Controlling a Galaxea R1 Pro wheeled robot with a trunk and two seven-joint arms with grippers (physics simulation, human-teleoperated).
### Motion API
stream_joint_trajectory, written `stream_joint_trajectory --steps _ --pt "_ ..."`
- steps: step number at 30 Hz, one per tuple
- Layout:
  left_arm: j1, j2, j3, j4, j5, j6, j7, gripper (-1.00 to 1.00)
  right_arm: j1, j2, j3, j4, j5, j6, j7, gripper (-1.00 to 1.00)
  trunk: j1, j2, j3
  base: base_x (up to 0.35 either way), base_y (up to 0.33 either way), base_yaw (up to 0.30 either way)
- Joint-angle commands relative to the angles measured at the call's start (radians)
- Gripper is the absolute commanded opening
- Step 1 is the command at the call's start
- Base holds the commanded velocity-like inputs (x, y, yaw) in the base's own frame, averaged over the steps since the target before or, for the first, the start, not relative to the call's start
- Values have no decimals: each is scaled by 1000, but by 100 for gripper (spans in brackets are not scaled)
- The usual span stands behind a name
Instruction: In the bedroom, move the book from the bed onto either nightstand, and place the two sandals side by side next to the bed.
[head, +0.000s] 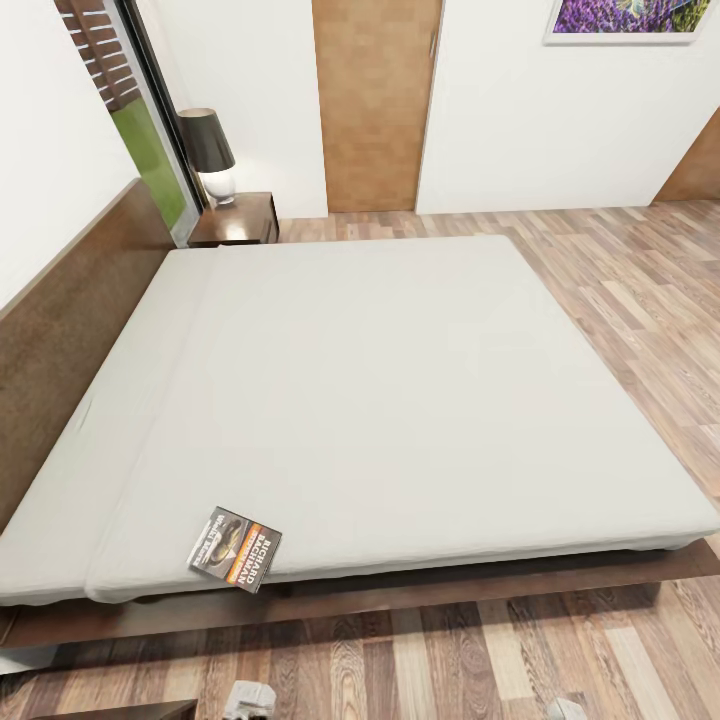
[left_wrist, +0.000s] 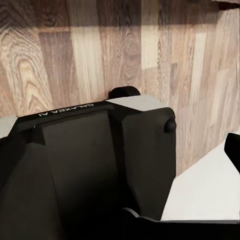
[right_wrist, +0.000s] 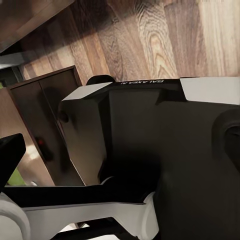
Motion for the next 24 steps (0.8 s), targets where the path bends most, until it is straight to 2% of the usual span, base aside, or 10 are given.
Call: stream_joint_trajectory --steps 1,3,6,8,17,24 --pt "-1 0 7 -29 9 18 -17 100 -1 0 -4 4 -7 7 4 100 0 -1 -1 0 0 0" --pt "-3 -1 6 -92 66 83 -50 100 -1 0 -4 4 -7 7 4 100 0 -1 -1 0 0 0" --pt "-3 -1 6 -140 111 141 -86 100 -1 0 -4 4 -7 7 4 100 0 -1 -1 0 0 0" --pt "-4 0 6 -167 126 160 -111 100 -1 0 -4 4 -7 7 4 100 0 -1 -1 0 0 0" --pt "1 2 0 -181 128 167 -133 100 -1 0 -4 4 -7 7 4 100 0 -1 -1 0 0 0" --pt "3 18 0 -177 129 169 -134 100 -1 0 -4 4 -7 7 4 100 0 -1 -1 0 0 64"
